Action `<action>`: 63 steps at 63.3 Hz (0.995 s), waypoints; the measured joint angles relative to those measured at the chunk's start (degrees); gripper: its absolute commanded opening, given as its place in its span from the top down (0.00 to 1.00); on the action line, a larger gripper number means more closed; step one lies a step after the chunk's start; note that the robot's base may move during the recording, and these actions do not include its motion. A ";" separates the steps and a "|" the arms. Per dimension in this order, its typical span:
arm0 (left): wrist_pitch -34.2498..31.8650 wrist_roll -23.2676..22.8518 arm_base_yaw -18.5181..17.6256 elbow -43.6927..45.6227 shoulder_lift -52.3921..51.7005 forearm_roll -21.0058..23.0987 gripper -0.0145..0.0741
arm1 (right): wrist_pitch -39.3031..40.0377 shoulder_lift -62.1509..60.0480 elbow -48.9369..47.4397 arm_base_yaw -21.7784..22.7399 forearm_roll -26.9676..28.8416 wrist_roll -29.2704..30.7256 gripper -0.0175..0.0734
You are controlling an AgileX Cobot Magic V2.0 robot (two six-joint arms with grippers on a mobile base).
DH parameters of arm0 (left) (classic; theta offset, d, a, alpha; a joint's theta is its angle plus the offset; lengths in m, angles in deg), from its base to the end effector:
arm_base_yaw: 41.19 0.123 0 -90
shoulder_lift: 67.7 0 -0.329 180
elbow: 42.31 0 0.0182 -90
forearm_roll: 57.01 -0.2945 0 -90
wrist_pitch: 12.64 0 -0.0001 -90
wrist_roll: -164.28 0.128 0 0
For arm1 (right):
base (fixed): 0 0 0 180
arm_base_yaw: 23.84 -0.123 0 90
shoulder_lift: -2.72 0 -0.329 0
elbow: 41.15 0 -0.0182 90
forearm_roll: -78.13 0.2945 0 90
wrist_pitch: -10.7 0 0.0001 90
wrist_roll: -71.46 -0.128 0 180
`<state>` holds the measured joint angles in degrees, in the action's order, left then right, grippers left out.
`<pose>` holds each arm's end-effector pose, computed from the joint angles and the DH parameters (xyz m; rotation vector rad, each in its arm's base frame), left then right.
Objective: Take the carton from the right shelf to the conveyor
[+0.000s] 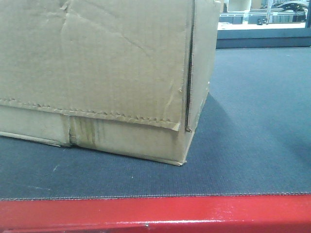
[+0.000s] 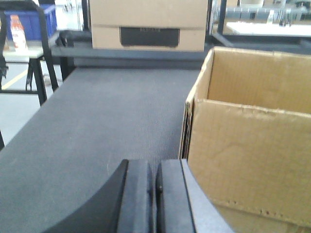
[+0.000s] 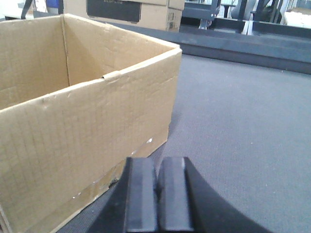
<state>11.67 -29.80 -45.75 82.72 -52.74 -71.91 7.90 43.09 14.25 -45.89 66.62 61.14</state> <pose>0.0804 0.0072 0.3182 -0.0229 1.6316 0.0194 0.1587 0.0629 0.3056 -0.3404 1.6925 0.2611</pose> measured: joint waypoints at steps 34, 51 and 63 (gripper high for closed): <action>-0.21 0.00 0.00 0.00 -0.27 0.00 0.82 | 0.67 -0.22 0.00 0.00 0.00 0.00 0.88; -0.03 8.31 2.19 -1.70 -2.42 6.00 0.82 | 0.67 -0.22 0.00 0.00 0.00 0.00 0.88; -7.79 12.78 5.97 -11.81 -7.26 12.80 0.82 | 0.67 -0.22 0.00 0.00 0.00 0.00 0.88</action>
<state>3.87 -17.02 -39.78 70.91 -60.00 -59.11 8.57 42.87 14.25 -45.89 66.62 61.14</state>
